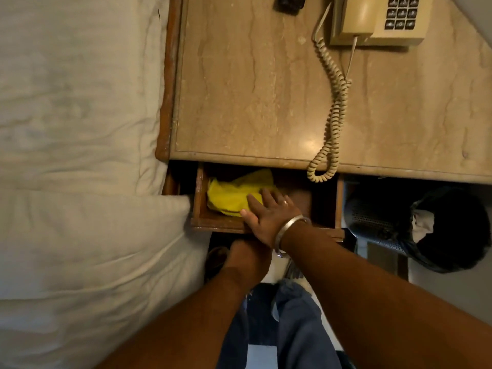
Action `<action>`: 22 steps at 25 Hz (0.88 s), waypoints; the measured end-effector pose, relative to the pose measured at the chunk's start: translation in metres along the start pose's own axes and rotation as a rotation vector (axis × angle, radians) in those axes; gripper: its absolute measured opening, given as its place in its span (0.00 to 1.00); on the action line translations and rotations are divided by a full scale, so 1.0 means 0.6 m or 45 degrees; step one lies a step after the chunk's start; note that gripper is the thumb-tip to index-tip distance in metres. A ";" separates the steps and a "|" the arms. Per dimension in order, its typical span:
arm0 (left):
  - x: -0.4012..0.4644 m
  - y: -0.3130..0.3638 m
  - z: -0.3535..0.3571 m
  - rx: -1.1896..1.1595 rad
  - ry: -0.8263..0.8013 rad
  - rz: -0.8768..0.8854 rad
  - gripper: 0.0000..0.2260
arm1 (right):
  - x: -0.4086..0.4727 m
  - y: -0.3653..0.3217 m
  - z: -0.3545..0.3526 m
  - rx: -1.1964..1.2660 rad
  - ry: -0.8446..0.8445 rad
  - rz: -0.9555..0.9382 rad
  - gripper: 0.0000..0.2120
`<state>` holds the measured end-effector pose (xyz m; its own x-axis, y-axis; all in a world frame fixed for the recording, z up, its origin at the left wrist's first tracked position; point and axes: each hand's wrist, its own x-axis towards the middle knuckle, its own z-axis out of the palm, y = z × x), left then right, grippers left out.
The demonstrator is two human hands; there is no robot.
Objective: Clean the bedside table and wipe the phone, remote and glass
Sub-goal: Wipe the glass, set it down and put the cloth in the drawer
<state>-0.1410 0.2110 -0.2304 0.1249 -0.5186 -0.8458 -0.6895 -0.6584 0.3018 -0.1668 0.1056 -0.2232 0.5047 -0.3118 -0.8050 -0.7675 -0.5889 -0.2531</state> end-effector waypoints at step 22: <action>0.020 0.013 -0.223 -2.573 0.375 -0.209 0.21 | -0.064 0.021 -0.118 3.462 0.530 0.548 0.28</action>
<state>-0.0495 0.1266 -0.1791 0.3204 -0.3218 -0.8910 0.9163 -0.1334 0.3776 -0.1678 0.0573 -0.1577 0.1064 -0.3032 -0.9470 0.6486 0.7430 -0.1650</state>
